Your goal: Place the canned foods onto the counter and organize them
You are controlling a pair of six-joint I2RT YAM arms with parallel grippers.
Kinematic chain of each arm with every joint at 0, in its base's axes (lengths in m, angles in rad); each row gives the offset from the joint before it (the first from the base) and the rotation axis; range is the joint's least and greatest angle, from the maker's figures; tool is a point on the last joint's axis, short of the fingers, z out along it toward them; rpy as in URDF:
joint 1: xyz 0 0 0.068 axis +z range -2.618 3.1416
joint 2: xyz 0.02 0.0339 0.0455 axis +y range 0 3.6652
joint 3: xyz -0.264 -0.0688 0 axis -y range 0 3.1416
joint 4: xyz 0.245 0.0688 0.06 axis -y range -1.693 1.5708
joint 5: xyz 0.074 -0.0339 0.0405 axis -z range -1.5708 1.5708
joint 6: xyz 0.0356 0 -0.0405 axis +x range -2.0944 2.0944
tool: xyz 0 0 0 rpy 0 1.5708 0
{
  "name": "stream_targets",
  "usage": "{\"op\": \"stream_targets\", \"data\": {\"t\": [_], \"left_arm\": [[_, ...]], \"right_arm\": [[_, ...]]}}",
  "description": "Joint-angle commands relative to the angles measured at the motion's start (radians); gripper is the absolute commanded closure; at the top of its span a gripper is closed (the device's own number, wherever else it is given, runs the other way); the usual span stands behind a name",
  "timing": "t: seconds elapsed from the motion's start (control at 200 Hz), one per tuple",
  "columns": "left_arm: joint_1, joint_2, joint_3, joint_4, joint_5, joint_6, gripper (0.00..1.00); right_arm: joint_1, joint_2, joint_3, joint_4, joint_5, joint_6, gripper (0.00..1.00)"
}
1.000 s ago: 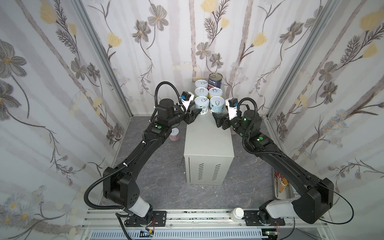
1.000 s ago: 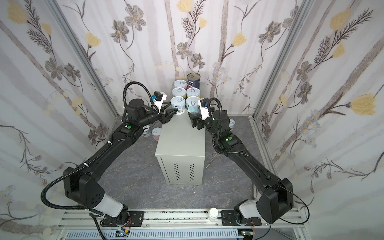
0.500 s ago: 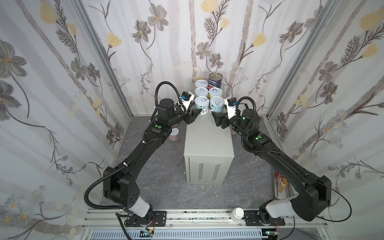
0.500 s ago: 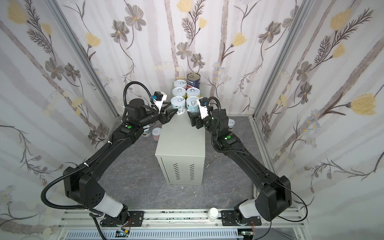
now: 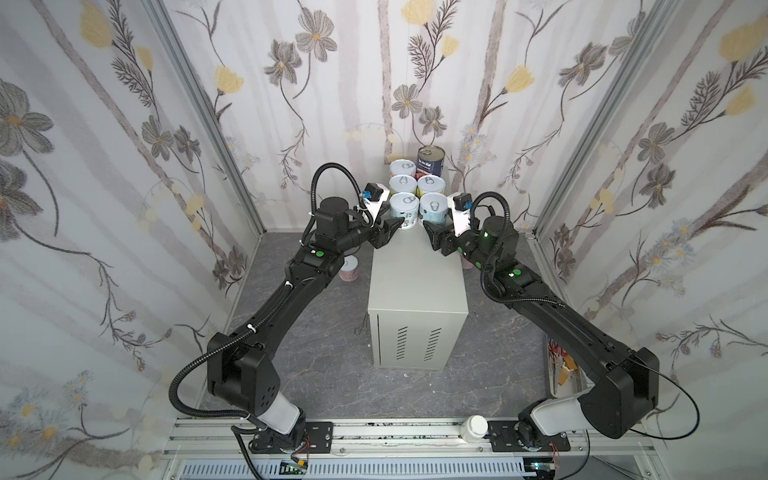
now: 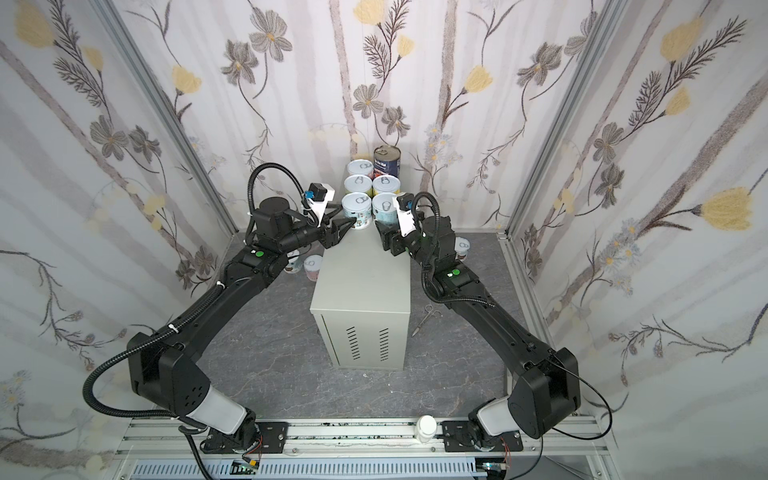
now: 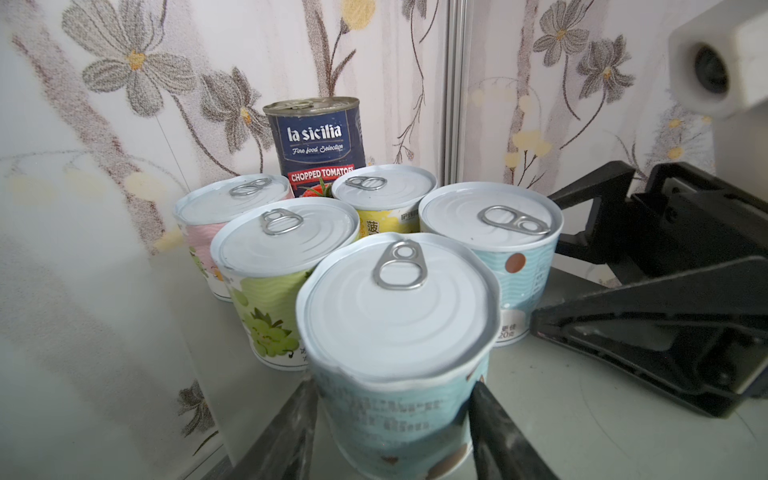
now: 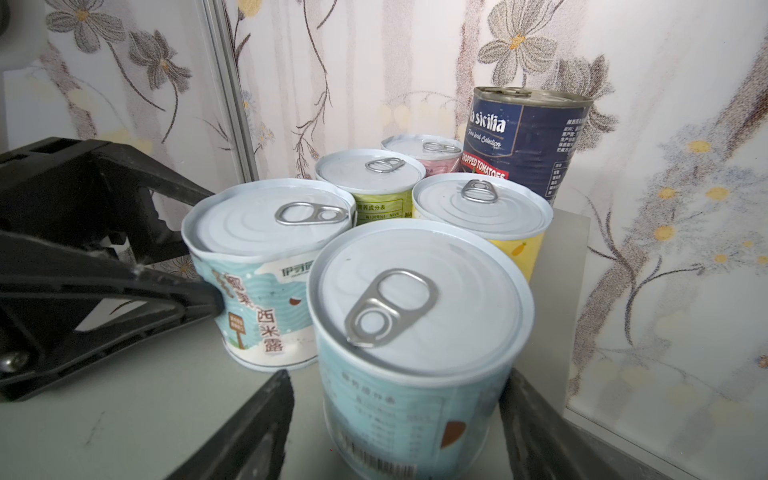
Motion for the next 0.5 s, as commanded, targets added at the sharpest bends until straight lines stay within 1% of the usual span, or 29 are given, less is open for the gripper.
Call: {"op": "stream_targets", "data": {"t": [0.0,0.495], "left_arm": [[0.001,0.007,0.012,0.004,-0.009,0.017,0.43],[0.001,0.007,0.016,0.004,-0.020,0.020,0.43]], "right_arm": [[0.000,0.006,0.012,0.035,-0.020,-0.024,0.24],[-0.001,0.030,0.034,0.037,-0.039,-0.028,0.28]]}}
